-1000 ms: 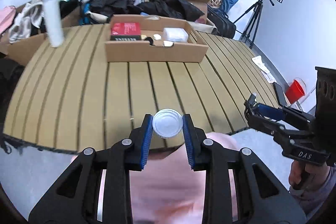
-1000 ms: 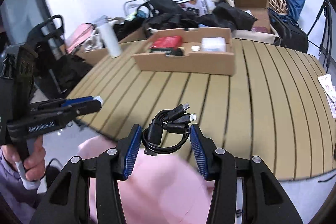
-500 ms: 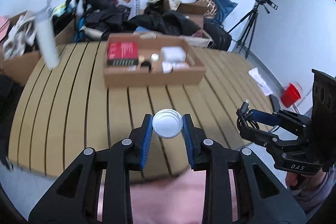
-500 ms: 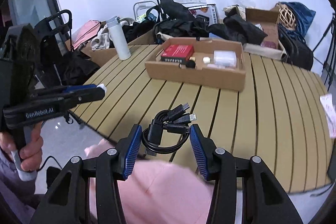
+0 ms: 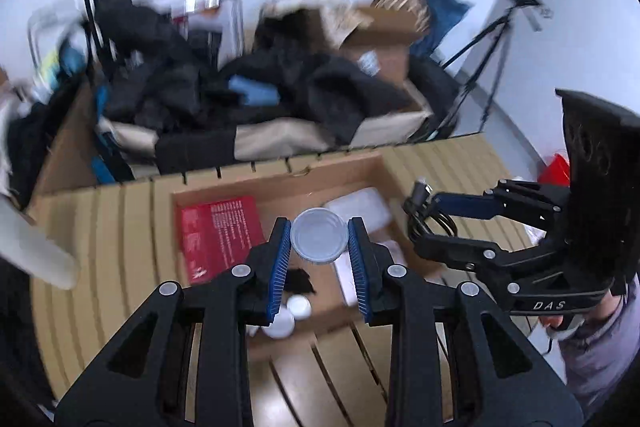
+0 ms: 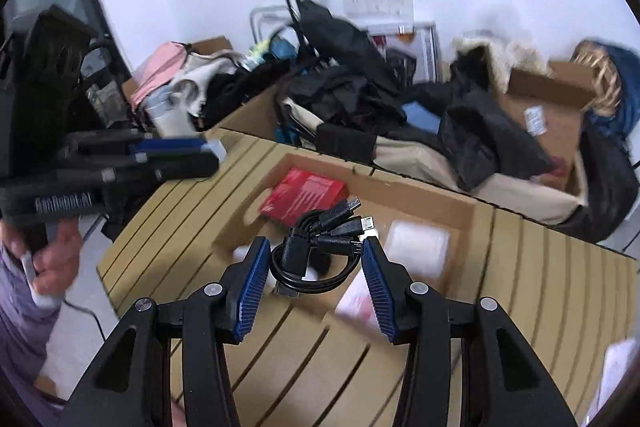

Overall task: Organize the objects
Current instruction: 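Lower the lid and cable into the tray and open both tools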

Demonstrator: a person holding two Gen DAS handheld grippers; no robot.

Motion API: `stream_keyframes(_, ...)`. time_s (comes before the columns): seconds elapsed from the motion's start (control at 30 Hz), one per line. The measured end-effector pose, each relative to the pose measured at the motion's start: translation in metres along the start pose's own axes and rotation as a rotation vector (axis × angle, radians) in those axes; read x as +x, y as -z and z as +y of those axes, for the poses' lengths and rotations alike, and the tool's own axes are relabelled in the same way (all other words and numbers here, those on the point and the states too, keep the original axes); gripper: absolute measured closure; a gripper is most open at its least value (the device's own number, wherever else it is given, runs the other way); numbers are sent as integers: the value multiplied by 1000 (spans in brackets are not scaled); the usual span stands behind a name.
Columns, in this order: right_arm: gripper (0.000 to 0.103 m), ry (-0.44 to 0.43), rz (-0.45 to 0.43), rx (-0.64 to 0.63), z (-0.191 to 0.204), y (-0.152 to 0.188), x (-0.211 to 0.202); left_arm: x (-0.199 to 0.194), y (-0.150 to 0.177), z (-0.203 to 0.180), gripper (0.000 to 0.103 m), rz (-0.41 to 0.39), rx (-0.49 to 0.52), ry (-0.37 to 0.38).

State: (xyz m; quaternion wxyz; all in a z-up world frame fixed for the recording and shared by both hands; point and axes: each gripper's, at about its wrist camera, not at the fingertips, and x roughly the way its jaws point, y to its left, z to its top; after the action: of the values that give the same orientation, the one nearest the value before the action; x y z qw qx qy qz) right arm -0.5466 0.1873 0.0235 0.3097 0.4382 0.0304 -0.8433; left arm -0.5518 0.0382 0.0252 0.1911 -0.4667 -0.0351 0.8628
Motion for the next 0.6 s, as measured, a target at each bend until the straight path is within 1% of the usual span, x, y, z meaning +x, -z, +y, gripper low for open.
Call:
stream_keyframes(0.03, 52, -8, 40, 33, -16, -12, 29, 17, -5, 6, 78, 33, -13, 3)
stream_keyframes(0.07, 52, -9, 58, 53, -24, -16, 45, 51, -12, 17, 78, 93, -39, 10)
stream_keyframes(0.13, 52, -36, 105, 131, -52, -27, 91, 93, -13, 34, 78, 153, -84, 22)
stream_keyframes(0.17, 52, -46, 119, 167, -61, -29, 103, 109, -13, 38, 78, 176, -79, 30)
stream_keyframes(0.2, 52, -48, 137, 204, -72, -30, 119, 118, -12, 40, 77, 187, -75, 33)
stream_keyframes(0.23, 52, -39, 163, 230, -81, -30, 137, 133, -10, 45, 77, 202, -79, 20)
stream_keyframes(0.3, 51, -8, 203, 246, -87, -29, 157, 146, -11, 51, 74, 210, -93, -9)
stream_keyframes(0.33, 46, 32, 227, 243, -89, -28, 167, 150, -9, 57, 70, 206, -116, -24)
stream_keyframes(0.37, 37, 48, 222, 238, -91, -28, 169, 151, -9, 61, 68, 204, -130, -18)
stream_keyframes(0.4, 33, 53, 208, 238, -93, -28, 169, 150, -9, 65, 62, 204, -141, -7)
stream_keyframes(0.43, 27, 37, 197, 250, -94, -28, 167, 144, -8, 68, 54, 202, -147, 2)
stream_keyframes(0.47, 25, 22, 190, 260, -95, -28, 162, 137, -9, 70, 51, 193, -144, -3)
stream_keyframes(0.5, 25, 24, 185, 260, -95, -29, 159, 130, -9, 70, 47, 184, -141, -21)
stream_keyframes(0.53, 25, 40, 177, 251, -93, -30, 151, 117, -10, 69, 41, 175, -137, -50)
stream_keyframes(0.57, 25, 55, 169, 239, -89, -32, 142, 109, -10, 68, 34, 178, -133, -60)
stream_keyframes(0.6, 25, 60, 168, 231, -85, -34, 135, 102, -12, 67, 19, 187, -130, -72)
